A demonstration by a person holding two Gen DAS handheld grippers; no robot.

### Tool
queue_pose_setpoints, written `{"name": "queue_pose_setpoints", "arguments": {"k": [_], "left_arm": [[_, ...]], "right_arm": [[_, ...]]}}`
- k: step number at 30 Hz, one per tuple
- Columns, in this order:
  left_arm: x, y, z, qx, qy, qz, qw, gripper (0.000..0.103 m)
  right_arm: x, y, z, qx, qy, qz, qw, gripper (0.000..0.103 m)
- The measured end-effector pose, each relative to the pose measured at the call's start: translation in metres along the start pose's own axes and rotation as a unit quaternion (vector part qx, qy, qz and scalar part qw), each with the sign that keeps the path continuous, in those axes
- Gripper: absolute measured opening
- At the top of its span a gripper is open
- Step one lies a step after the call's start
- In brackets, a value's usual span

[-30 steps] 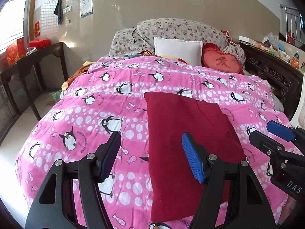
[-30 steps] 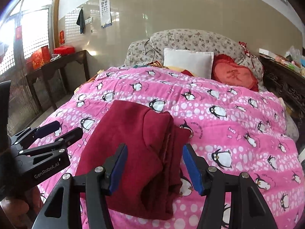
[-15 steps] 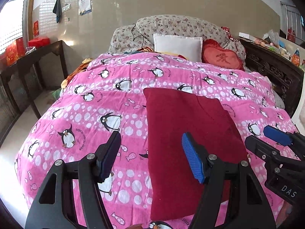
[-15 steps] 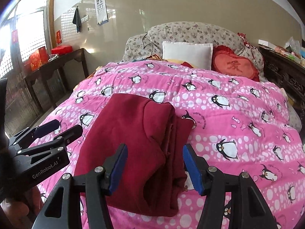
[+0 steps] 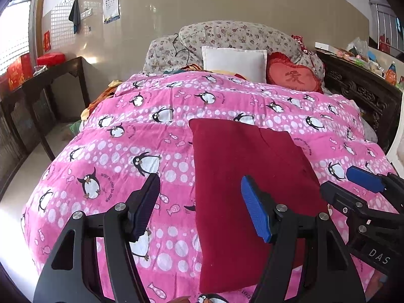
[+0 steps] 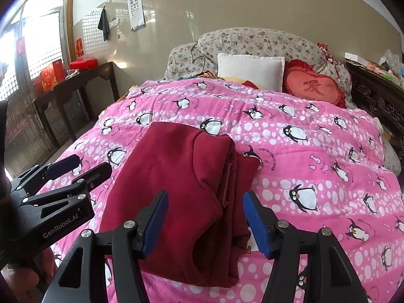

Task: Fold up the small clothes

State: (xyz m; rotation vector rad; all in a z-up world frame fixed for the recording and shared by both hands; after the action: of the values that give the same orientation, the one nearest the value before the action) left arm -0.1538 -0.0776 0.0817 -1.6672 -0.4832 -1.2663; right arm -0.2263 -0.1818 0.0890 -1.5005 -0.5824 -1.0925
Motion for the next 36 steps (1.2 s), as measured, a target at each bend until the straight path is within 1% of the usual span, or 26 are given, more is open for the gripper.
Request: {"name": "queue_pose_setpoints", "arguments": {"k": [27, 30, 32, 36], "left_arm": [[-0.0005, 0.0026, -0.0011, -0.003, 0.009, 0.000, 1.0000, 0.067], [0.0014, 0.0022, 0.0002, 0.000, 0.010, -0.008, 0.9999, 0.067], [0.0030, 0.0006, 0.0014, -0.005, 0.009, -0.018, 0.9998, 0.067], [0.0078, -0.0005, 0.0037, -0.003, 0.010, -0.035, 0.9994, 0.067]], "right_arm": [[0.0000, 0.0051, 0.0051, 0.007, 0.001, 0.009, 1.000, 0.061], [0.0000, 0.0050, 0.0045, 0.008, 0.001, 0.009, 1.000, 0.061], [-0.0006, 0.0058, 0.0043, 0.008, 0.002, 0.009, 1.000, 0.061], [-0.0012, 0.0054, 0.0031, 0.010, 0.005, 0.009, 1.000, 0.061]]}}
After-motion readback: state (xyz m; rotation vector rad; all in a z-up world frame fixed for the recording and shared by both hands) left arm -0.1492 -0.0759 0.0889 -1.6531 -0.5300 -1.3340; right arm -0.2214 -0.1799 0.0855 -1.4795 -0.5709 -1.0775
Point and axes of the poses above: each gripper's, at about its wrist camera, not at the fingertips, and y roughly the way its jaws point, z to its left, x to its top, the point moved 5 cm from there along y, roughly the way its jaws point, and after that the axes turned 11 degrees about -z, right-handed, at the moved point
